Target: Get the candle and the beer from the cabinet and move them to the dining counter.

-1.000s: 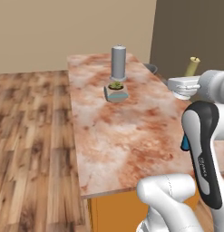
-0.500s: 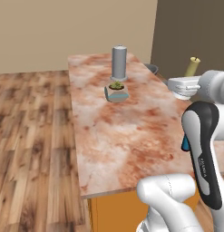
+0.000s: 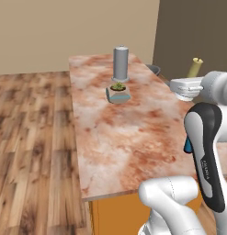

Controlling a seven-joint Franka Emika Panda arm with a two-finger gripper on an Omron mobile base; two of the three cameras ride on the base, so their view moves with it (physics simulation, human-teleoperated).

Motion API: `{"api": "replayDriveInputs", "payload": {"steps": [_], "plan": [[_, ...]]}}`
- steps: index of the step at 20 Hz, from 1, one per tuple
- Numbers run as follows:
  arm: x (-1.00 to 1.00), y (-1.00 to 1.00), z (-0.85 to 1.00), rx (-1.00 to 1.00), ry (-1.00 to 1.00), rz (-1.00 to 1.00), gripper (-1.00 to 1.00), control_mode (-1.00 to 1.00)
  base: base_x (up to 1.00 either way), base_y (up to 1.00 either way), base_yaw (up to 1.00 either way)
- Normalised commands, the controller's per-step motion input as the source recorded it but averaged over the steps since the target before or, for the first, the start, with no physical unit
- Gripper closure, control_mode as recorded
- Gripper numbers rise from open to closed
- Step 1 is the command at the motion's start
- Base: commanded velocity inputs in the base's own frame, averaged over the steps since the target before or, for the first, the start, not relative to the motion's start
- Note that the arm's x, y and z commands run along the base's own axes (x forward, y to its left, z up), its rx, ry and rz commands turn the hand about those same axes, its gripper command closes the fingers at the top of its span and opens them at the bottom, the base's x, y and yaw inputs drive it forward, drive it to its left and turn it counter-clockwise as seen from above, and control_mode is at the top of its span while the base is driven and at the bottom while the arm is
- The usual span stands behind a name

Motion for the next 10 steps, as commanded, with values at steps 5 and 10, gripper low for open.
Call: {"api": "replayDriveInputs", "payload": {"steps": [5,10], "plan": [[0.0,0.0,0.0,0.0,0.0,0.0,1.0,1.0,0.0,0.0,0.0],[0.0,0.0,0.0,0.0,0.0,0.0,1.0,1.0,0.0,0.0,0.0]]}}
